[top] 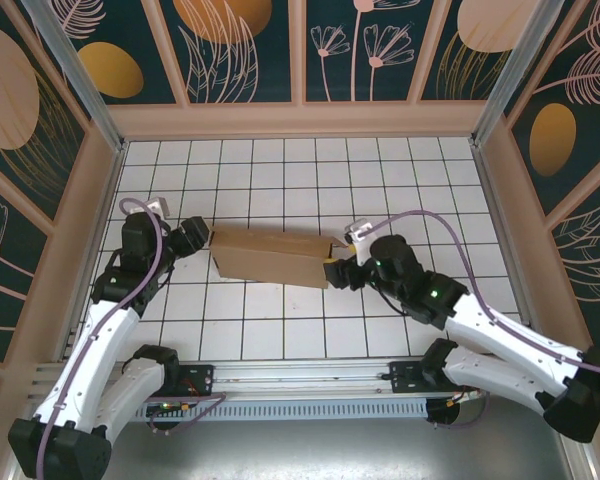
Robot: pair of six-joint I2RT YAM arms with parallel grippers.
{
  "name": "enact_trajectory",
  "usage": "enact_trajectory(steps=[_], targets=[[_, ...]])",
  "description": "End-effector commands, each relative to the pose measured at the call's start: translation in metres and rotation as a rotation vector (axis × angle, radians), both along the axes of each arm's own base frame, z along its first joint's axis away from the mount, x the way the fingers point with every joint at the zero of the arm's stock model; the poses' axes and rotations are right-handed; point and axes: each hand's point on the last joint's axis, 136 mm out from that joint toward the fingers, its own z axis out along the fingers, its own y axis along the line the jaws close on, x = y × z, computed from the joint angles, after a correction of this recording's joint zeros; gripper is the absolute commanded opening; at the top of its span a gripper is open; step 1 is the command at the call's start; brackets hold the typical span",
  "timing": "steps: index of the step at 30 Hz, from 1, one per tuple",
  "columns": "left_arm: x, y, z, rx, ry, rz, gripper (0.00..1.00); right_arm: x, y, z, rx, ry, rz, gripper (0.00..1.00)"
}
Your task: Fold the paper box
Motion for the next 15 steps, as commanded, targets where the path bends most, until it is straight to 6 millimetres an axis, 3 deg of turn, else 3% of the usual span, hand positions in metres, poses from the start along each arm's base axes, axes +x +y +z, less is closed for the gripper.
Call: enact_trajectory(steps=[1, 6, 11, 15], targets=[[0.0, -0.016, -0.005, -0.125, -0.001, -0.028, 0.77, 0.004, -0.004, 0.035, 0.222, -0.016, -0.085, 0.81], [0.001, -0.016, -0.011, -0.134, -0.007, -0.022, 0.78, 0.005, -0.001, 0.046, 0.369, 0.055, -0.122, 0.76], [-0.006, -0.024, -0.021, -0.213, 0.0, -0.042, 0.8, 0.004, 0.001, 0.021, 0.337, 0.09, -0.114, 0.82], [-0.01, -0.037, -0.027, -0.303, 0.006, -0.081, 0.82, 0.011, -0.007, 0.004, 0.421, 0.166, -0.204, 0.86]])
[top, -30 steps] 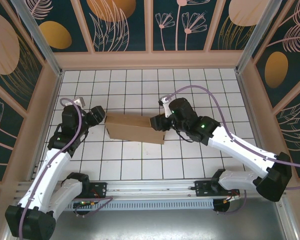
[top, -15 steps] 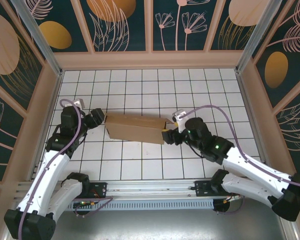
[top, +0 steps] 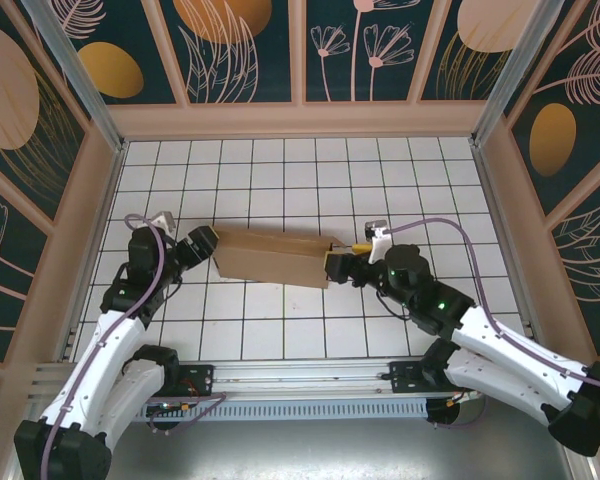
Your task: Fold the paper box
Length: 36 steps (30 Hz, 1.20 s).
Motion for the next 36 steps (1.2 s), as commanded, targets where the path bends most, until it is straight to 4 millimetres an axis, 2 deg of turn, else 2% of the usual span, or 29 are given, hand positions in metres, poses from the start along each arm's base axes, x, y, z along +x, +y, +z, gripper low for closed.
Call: enact_trajectory(steps=[1, 6, 15, 23, 27, 36], targets=[[0.0, -0.017, 0.009, -0.119, -0.041, -0.05, 0.82, 0.009, -0.005, -0.005, 0.13, 0.067, -0.076, 0.86], [-0.003, -0.031, 0.008, -0.191, -0.055, -0.112, 0.81, 0.014, 0.002, -0.015, 0.231, 0.137, -0.067, 0.85], [-0.001, -0.036, 0.002, -0.214, -0.069, -0.135, 0.78, 0.021, 0.021, -0.023, 0.265, 0.175, -0.025, 0.85], [-0.002, -0.042, -0.012, -0.269, -0.052, -0.153, 0.73, 0.022, 0.032, -0.036, 0.279, 0.214, 0.006, 0.78], [-0.001, -0.051, -0.009, -0.324, -0.066, -0.19, 0.7, 0.026, 0.037, -0.037, 0.256, 0.202, 0.016, 0.7], [0.003, -0.061, 0.008, -0.356, -0.119, -0.251, 0.67, 0.046, 0.031, -0.023, 0.195, 0.1, -0.005, 0.63]])
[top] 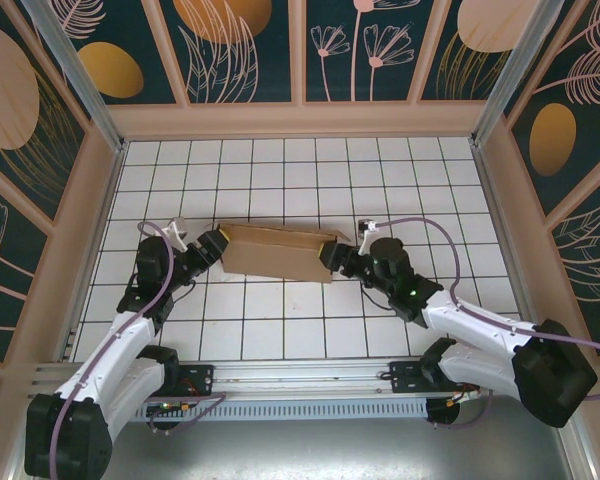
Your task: Fold the paper box
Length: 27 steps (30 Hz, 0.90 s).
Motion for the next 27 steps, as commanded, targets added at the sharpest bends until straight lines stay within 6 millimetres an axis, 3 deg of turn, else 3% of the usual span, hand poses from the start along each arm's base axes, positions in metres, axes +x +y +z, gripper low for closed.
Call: enact_trajectory(steps=[1, 8, 23, 27], targets=[[-0.003, -0.02, 0.023, -0.072, -0.069, -0.11, 0.67, 0.009, 0.009, 0.027, 0.028, -0.09, 0.042, 0.62], [0.004, -0.024, 0.034, -0.072, -0.111, -0.124, 0.66, 0.022, 0.009, 0.039, 0.025, -0.158, 0.067, 0.6], [0.044, -0.033, 0.049, -0.057, -0.163, -0.118, 0.65, 0.052, 0.005, 0.059, 0.028, -0.258, 0.102, 0.58], [0.055, -0.043, 0.047, -0.043, -0.162, -0.128, 0.65, 0.072, -0.009, 0.055, 0.041, -0.26, 0.08, 0.57]])
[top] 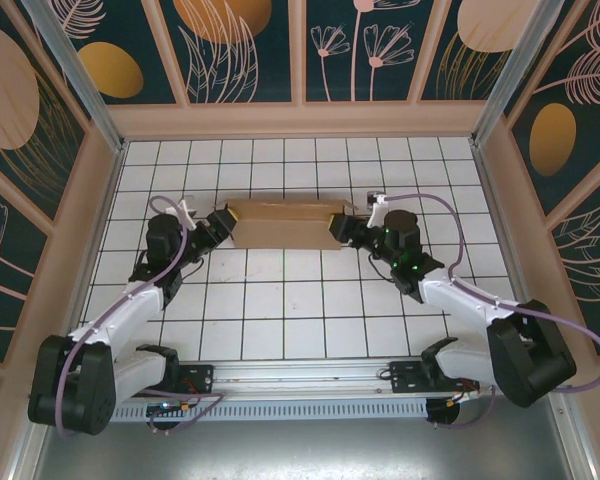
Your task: Fold the paper box
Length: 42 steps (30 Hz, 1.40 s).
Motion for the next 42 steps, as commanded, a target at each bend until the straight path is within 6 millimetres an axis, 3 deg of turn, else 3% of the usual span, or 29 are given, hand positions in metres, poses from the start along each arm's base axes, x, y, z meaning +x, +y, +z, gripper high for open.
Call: enact_trajectory(steps=[1, 10, 21, 29, 36, 42], targets=[[0.009, -0.023, 0.032, -0.018, -0.116, -0.079, 0.65, 0.007, 0.012, 0.028, 0.055, -0.101, 0.095, 0.57], [0.028, -0.028, 0.018, -0.005, -0.091, -0.054, 0.64, 0.032, 0.003, 0.011, 0.049, -0.071, 0.111, 0.56], [0.031, -0.024, 0.004, 0.019, -0.045, -0.025, 0.69, 0.038, 0.001, -0.005, 0.025, -0.027, 0.122, 0.65], [0.031, -0.015, 0.004, 0.057, -0.039, 0.015, 0.77, 0.038, -0.004, 0.0, 0.022, -0.039, 0.114, 0.77], [0.025, -0.003, 0.011, 0.115, -0.051, 0.063, 0.83, 0.036, -0.016, 0.005, 0.003, -0.061, 0.079, 0.81], [0.017, 0.015, 0.026, 0.242, -0.077, 0.108, 0.99, 0.033, -0.034, 0.016, -0.025, -0.078, 0.002, 0.82]])
